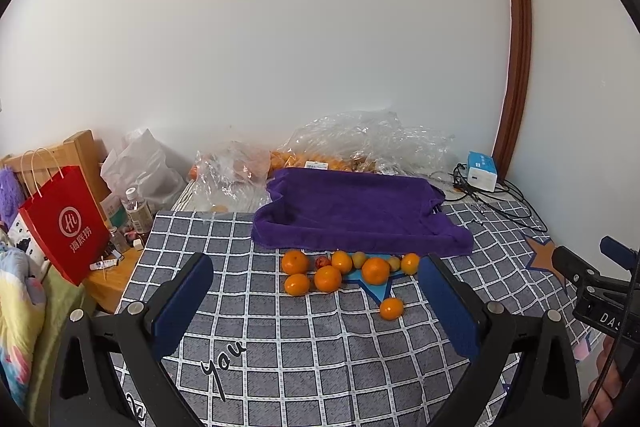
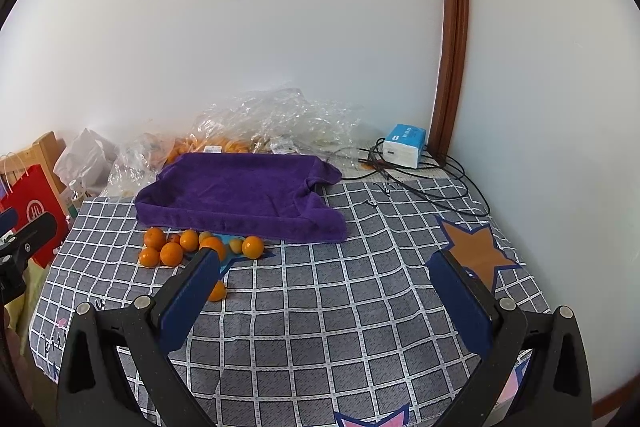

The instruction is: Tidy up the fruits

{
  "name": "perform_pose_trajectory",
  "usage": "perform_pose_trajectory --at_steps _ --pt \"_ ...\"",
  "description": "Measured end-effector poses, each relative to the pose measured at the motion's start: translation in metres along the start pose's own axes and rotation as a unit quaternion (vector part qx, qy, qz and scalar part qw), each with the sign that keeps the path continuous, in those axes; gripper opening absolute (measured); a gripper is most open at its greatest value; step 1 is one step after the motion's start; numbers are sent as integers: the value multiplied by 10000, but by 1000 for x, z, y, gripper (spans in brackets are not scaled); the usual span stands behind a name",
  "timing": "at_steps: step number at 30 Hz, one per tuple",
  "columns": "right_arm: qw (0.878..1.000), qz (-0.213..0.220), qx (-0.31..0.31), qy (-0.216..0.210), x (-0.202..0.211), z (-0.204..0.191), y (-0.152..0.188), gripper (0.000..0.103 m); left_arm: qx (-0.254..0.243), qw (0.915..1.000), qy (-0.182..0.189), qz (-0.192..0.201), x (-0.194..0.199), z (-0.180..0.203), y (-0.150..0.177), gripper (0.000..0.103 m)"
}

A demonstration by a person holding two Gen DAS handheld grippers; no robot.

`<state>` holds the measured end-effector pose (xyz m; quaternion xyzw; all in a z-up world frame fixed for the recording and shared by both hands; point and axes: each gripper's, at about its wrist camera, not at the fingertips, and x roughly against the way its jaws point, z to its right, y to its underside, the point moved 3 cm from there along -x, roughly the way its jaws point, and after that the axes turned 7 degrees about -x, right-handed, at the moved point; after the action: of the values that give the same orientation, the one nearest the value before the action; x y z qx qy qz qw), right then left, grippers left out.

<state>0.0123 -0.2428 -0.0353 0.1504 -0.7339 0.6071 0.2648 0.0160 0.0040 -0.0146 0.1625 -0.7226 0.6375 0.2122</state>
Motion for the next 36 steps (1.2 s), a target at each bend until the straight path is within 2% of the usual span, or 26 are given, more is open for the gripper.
perform_pose_trajectory --at_steps 36 --pt "10000 27 28 -85 2 -8 3 103 36 10000 78 49 4 -2 1 103"
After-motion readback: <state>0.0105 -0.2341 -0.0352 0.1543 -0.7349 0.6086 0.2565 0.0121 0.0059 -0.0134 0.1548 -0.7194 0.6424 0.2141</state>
